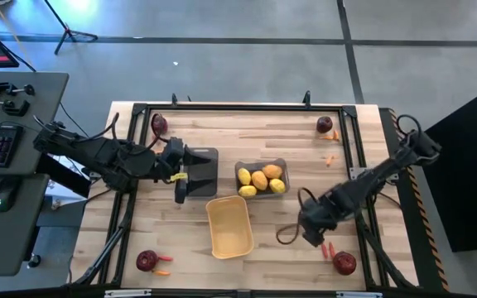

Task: Sort produce into baskets
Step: Put the apple into the yellow bin

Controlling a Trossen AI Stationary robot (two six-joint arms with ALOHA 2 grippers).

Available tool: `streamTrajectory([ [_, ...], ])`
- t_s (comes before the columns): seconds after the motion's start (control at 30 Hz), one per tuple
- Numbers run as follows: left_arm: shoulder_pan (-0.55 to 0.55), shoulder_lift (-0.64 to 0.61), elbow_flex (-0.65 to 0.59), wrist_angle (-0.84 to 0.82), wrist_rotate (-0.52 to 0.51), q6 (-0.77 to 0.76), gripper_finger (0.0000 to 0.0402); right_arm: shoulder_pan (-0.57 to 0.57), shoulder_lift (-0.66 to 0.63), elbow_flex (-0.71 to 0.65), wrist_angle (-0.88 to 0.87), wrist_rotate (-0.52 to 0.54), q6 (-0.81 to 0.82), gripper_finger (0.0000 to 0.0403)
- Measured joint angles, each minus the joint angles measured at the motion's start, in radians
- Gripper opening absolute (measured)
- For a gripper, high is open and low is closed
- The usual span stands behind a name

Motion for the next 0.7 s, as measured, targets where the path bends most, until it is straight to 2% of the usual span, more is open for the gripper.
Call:
streamTrajectory([
  [0.13,0.018,0.0,0.0,0.0,0.026,0.018,0.0314,0.09,-0.001,-0.02,0.016,-0.003,0.177,0.0366],
  [0.27,0.033,0.0,0.0,0.0,0.057,0.018,0.0314,0.119,-0.001,-0.022,0.043,-0.054,0.174,0.0366],
  [0.47,0.039,0.0,0.0,0.0,0.066,0.035,0.0314,0.18,-0.001,-0.022,0.055,-0.066,0.182,0.0366],
  [0.7,0.039,0.0,0.0,-0.001,0.066,0.044,0.0314,0.189,-0.001,-0.022,0.126,-0.061,0.197,0.0369],
])
